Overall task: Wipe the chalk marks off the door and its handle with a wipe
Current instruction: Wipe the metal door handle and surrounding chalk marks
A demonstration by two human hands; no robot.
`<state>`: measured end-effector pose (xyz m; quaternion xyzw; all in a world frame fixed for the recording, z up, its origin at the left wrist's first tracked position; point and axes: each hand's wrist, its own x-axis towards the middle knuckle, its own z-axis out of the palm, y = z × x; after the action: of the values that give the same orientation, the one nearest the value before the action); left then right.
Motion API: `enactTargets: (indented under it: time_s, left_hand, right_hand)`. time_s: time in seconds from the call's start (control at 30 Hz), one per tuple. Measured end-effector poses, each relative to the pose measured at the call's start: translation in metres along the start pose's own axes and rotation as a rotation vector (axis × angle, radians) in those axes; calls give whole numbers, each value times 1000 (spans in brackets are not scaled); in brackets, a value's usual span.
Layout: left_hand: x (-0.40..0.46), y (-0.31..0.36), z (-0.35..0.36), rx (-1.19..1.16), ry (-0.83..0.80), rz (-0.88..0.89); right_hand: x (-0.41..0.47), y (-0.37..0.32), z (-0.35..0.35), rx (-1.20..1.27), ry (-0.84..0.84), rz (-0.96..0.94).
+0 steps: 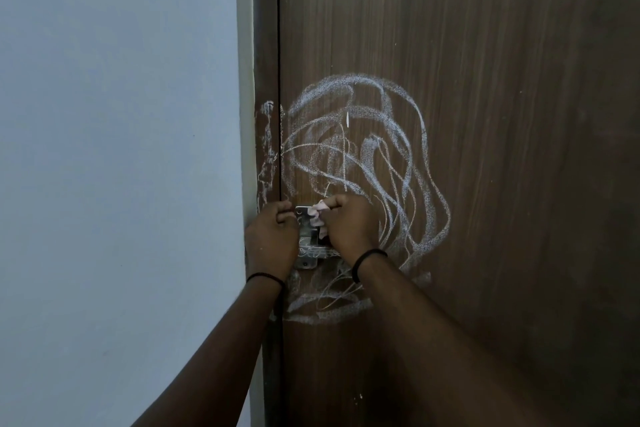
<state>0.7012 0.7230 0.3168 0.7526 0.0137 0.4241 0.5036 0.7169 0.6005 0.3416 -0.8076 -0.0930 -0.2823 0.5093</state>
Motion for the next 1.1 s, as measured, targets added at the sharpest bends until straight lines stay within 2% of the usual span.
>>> enactTargets:
  time_s: [0.17, 0.23, 0.3, 0.37, 0.5, 0.53, 0.67, 0.73, 0.97, 1.1]
  left_hand:
    - [-1, -1, -1, -53, -25, -38]
    - [0, -1, 0, -76, -29, -45]
    - [0, -2, -1, -74, -21, -40]
    - [-1, -4, -1, -73, -17, -37]
    - [-1, -6, -1, -78, -31, -34]
    - [-1, -6, -1, -76, -33, -32]
    - [-1, -7, 0, -66, -29, -30]
    - [-2, -6, 0, -57, -35, -25]
    - [-3, -7, 3, -36, -9, 2]
    - [-6, -5, 3, -31, 6, 8]
  right_hand:
    - [6, 1, 0, -319, -193, 60]
    - [5, 2, 1, -263, -114, 61]
    - [-2, 2, 5, -105, 14, -2]
    - [-3, 3, 6, -89, 27, -39]
    - [11, 7, -5, -297, -267, 143]
    - [12, 8, -6, -257, -275, 176]
    - [0, 15, 1, -91, -64, 86]
    - [-2, 22, 1, 6, -71, 104]
    - [5, 32, -26, 369, -486, 376]
    - [2, 47, -39, 482, -619, 509]
